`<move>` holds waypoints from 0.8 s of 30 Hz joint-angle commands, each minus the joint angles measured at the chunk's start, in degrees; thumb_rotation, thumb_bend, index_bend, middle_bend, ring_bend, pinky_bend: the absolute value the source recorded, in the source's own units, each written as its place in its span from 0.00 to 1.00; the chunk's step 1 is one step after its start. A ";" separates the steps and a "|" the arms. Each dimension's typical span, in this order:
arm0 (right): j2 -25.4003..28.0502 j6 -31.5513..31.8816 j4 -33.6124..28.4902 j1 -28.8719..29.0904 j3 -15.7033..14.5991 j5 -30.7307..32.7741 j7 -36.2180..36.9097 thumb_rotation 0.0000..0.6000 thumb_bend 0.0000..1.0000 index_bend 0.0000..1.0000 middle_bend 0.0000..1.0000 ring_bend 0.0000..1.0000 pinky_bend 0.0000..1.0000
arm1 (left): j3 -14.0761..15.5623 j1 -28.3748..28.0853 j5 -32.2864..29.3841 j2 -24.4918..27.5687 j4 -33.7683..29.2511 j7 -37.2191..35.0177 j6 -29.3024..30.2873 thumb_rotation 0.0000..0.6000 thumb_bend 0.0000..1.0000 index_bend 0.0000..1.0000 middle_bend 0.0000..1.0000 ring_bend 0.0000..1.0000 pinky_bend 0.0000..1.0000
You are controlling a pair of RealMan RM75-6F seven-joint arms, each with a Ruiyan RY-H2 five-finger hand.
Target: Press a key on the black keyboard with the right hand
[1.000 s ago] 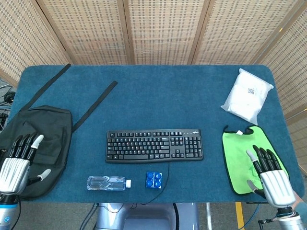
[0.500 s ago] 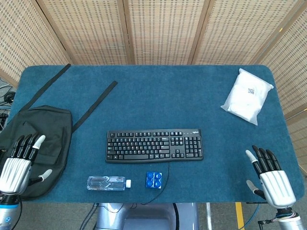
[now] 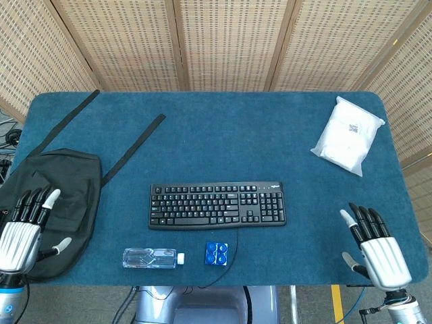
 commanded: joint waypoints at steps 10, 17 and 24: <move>4.99 -12.71 -11.71 7.70 5.18 7.86 -9.75 1.00 0.35 0.00 0.63 0.49 0.43 | 0.07 -0.15 -0.05 0.09 0.20 -0.60 -0.29 1.00 0.00 0.00 0.00 0.00 0.00; 6.38 -22.52 -16.90 12.60 7.18 17.38 -17.58 1.00 0.46 0.03 0.72 0.60 0.48 | 0.27 -0.32 -0.06 -0.02 0.30 -0.50 -0.83 1.00 0.00 0.00 0.00 0.00 0.00; 4.41 -30.13 -19.26 17.33 7.12 29.78 -28.48 1.00 0.53 0.04 0.73 0.62 0.48 | 0.23 -0.42 -0.29 -0.23 0.45 -0.29 -1.09 1.00 0.00 0.00 0.00 0.00 0.00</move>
